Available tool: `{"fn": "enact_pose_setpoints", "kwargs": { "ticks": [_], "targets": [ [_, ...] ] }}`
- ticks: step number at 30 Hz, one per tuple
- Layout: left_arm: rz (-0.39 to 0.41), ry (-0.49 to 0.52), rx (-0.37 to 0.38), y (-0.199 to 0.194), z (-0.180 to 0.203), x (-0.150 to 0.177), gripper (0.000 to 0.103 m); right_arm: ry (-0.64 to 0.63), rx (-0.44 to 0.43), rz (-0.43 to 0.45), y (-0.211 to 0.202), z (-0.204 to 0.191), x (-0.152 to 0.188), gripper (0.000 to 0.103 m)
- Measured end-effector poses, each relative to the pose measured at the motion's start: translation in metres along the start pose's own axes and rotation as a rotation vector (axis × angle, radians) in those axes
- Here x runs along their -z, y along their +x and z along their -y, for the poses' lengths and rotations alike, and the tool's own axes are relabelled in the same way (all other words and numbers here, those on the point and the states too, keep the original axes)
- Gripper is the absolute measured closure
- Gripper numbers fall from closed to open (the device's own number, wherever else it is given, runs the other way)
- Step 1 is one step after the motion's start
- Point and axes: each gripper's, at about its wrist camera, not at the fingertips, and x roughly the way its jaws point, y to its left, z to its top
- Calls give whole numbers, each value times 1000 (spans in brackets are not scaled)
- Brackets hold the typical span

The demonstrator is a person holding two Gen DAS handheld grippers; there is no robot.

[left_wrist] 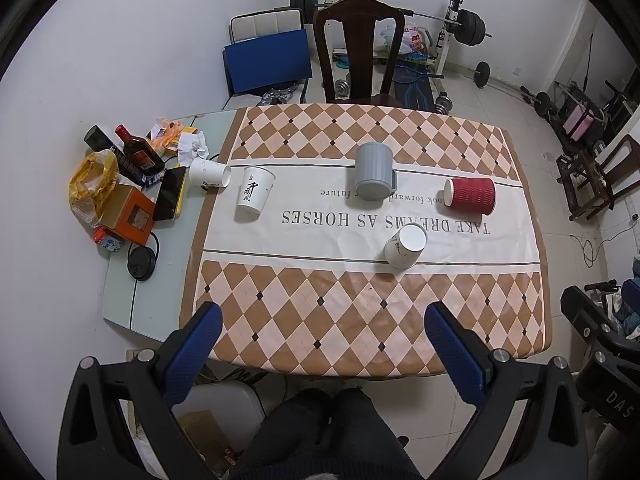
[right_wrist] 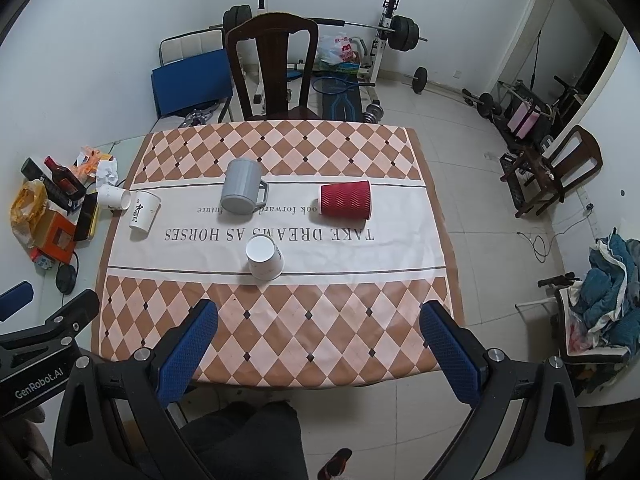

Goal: Flip cup upside down

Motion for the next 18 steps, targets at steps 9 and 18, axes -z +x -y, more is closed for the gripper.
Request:
{"fn": "enact_pose_setpoints", "kwargs": {
  "ticks": [9,18],
  "targets": [
    [-1,-1,1,0,-1,-1,0,4,3,-3,0,0,-2,1],
    [1,-5,0,0,0,-1,0,0,4,1,-1,-2,-1,1]
  ]
}}
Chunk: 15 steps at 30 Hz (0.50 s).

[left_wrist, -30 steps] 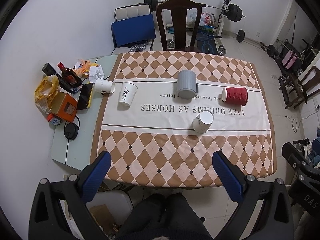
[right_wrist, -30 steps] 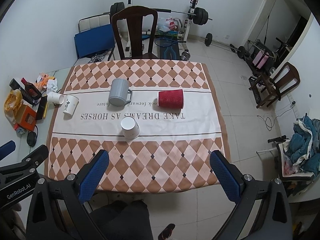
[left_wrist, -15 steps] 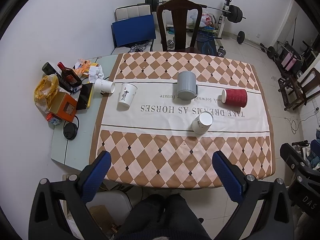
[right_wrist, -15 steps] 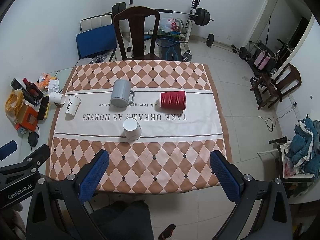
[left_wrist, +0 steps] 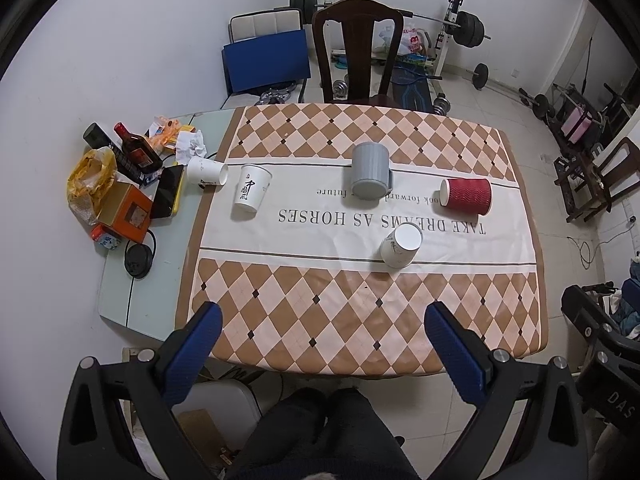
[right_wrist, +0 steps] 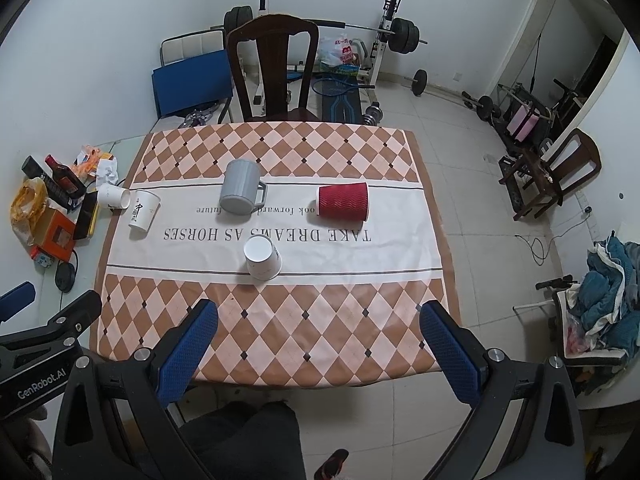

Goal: Flip cup upside down

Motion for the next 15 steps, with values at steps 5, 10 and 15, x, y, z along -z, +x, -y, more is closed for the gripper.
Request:
{"fn": "enact_pose_setpoints", "kwargs": {
  "ticks": [5,10,15],
  "targets": [
    [1,0,0,0,1,0,0,0,0,0,0,-3,-1,1],
    [-1,-2,-2,1,1,0,0,0,0,-2,0,-3,-1,1],
    [1,-3,1,0,0,0,0,1,1,-1,0,-2,-1,1]
  ]
}}
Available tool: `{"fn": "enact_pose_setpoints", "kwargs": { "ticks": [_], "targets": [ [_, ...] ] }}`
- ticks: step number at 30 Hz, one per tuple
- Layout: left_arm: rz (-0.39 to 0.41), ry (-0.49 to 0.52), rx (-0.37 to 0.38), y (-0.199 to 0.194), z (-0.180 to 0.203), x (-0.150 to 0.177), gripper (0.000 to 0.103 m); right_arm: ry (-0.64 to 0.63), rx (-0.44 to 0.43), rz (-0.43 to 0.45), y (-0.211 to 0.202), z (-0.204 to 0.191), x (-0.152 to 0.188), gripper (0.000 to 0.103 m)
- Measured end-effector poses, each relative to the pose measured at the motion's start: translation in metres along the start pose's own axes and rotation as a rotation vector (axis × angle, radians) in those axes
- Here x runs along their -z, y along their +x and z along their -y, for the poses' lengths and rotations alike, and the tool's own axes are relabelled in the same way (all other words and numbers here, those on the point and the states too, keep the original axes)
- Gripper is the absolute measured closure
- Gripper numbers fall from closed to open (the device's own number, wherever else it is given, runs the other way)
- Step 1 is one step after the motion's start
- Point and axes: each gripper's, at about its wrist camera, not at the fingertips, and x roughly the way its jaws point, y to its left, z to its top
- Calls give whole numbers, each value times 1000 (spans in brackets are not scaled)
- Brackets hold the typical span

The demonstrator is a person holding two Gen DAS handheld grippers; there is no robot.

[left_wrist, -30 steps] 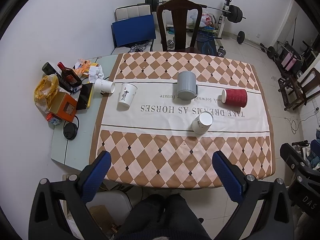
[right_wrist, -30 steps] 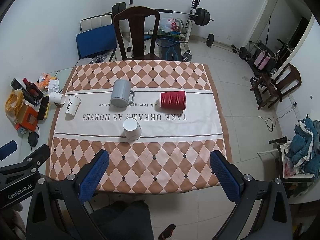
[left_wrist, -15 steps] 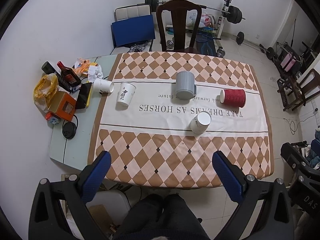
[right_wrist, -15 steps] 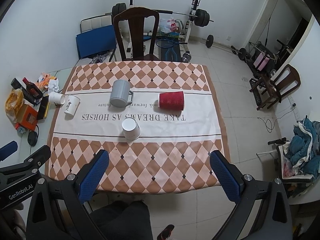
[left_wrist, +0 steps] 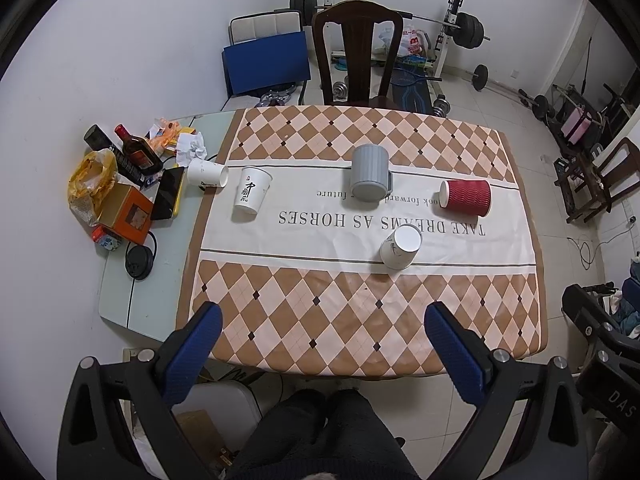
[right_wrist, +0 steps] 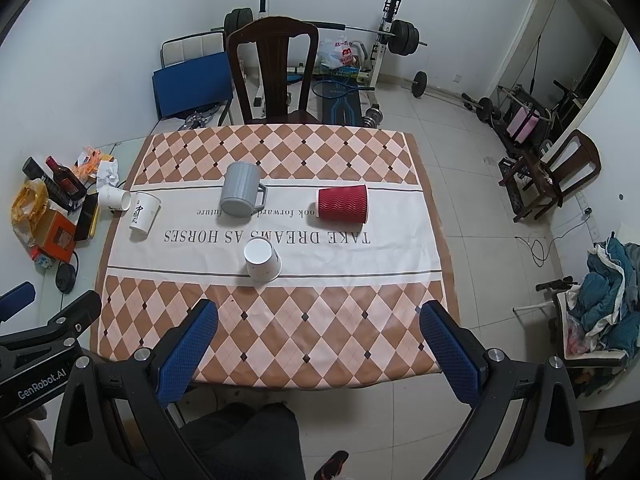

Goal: Flip cup upside down

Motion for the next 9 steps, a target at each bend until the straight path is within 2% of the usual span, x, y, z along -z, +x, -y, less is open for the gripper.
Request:
{"fn": "enact_pose_setpoints", "kwargs": {
  "ticks": [9],
  "targets": [
    [1,0,6,0,1,0,0,-1,-5,-3,-1,-1,0,1]
  ]
}}
